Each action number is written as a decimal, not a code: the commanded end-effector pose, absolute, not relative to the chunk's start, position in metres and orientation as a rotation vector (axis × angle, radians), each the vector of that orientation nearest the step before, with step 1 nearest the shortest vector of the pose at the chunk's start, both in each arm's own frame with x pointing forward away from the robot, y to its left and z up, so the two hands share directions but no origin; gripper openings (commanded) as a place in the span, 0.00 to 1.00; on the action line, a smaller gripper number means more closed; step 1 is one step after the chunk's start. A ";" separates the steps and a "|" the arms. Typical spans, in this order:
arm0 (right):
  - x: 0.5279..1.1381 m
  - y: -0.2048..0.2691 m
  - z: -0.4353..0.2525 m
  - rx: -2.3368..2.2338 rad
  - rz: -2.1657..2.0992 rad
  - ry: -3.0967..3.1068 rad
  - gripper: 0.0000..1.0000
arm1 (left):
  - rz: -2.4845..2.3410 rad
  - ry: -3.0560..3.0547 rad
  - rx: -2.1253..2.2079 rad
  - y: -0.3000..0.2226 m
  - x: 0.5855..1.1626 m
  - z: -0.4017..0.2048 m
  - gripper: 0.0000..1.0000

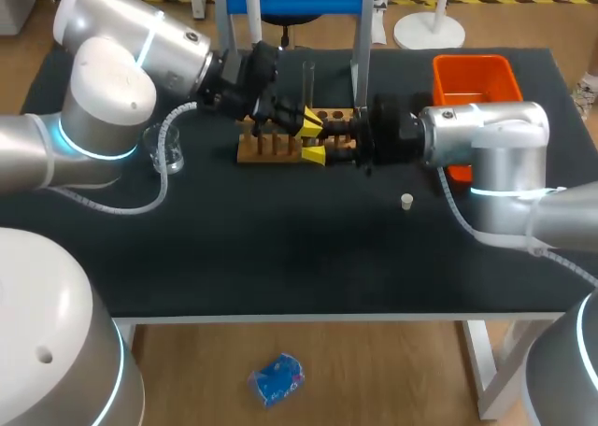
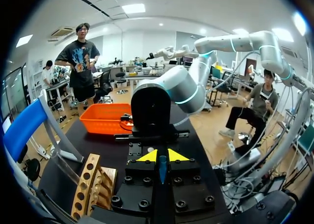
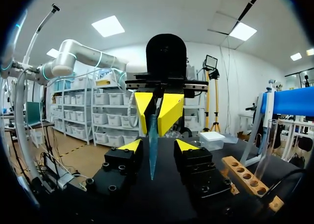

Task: Invert the test tube, pick up the pipette, mount the tip to pipette, aspirate from beaker and dispense into the tube, eject the tip, return the pipette, and cap with the stopper.

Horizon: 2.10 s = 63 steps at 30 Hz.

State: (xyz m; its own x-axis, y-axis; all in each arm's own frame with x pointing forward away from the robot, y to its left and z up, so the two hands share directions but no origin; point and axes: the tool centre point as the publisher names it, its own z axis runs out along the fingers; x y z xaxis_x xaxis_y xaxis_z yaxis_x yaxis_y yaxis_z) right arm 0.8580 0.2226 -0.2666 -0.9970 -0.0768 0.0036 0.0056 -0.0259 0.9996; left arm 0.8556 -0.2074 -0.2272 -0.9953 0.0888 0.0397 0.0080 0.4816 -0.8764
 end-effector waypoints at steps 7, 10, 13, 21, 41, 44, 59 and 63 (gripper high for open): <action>0.857 0.224 -0.267 0.075 -2.217 -2.155 0.25 | 1.565 -2.635 -0.083 -0.207 0.855 -0.229 0.00; 0.857 0.224 -0.267 0.074 -2.219 -2.155 0.19 | 1.567 -2.632 -0.083 -0.208 0.855 -0.230 0.00; 0.858 0.224 -0.267 0.072 -2.219 -2.156 0.01 | 1.569 -2.633 -0.083 -0.207 0.856 -0.230 0.00; 0.859 0.224 -0.267 0.070 -2.222 -2.157 0.00 | 1.567 -2.634 -0.084 -0.208 0.856 -0.230 0.00; 0.853 0.215 -0.273 0.060 -2.213 -2.157 0.00 | 1.669 -2.726 -0.020 -0.180 0.872 -0.206 1.00; 0.848 0.211 -0.278 0.062 -2.213 -2.145 0.00 | 1.669 -2.726 -0.020 -0.180 0.872 -0.206 1.00; 0.824 0.185 -0.287 0.071 -2.189 -2.145 0.00 | 1.669 -2.726 -0.020 -0.180 0.872 -0.206 1.00; 0.820 0.178 -0.287 0.065 -2.178 -2.154 0.00 | 1.669 -2.726 -0.020 -0.180 0.872 -0.206 1.00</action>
State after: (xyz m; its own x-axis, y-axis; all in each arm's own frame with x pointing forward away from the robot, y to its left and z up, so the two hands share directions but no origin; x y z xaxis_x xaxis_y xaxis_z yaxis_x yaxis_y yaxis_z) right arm 0.8273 0.1857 -0.2917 -0.9954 -0.0930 0.0247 0.0265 -0.0176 0.9995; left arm 0.8721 -0.1801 -0.2056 -0.9984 -0.0185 -0.0532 0.0389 0.4565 -0.8889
